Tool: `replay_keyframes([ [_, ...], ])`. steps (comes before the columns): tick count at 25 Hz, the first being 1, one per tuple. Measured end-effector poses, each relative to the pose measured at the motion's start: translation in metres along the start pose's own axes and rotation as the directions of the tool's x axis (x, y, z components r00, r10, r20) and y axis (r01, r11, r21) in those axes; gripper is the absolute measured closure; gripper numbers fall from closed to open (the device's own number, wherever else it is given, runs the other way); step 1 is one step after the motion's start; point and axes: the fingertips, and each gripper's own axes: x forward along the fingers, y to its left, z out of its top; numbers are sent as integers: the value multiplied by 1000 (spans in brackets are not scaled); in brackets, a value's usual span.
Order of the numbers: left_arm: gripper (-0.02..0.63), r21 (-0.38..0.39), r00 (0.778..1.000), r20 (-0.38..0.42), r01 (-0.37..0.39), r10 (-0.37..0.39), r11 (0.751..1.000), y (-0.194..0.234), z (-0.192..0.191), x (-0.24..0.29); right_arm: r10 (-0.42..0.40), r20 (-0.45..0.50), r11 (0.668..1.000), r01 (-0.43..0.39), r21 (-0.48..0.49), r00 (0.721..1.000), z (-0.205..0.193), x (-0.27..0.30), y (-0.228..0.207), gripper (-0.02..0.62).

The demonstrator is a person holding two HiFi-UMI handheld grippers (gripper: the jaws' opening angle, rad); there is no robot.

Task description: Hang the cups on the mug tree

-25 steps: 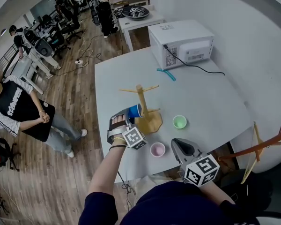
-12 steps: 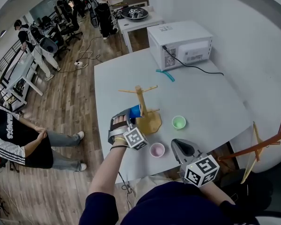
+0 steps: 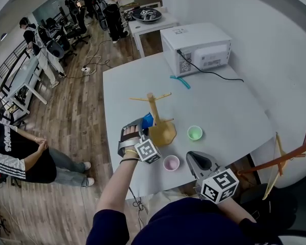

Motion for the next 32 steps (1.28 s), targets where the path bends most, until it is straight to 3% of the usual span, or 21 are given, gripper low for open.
replay_keyframes([
  [4,356,-18,1000,1,26,-26,999,-2,1,-5,0,1,1000,0,0,1000,0,-1,0,566],
  [19,353,-27,1000,-19,15,-15,1000,-12,-9,-17,23,-8,1000,-23,-10,1000,-5,-9,12,566],
  [28,354,-80,1000,-23,13,-15,997,-18,-12,-34,45,-15,999,-45,-14,999,-10,-19,21,565],
  [32,354,-145,1000,11,30,-28,989,-22,-4,-44,58,-21,998,-58,-15,998,-13,-24,24,566],
])
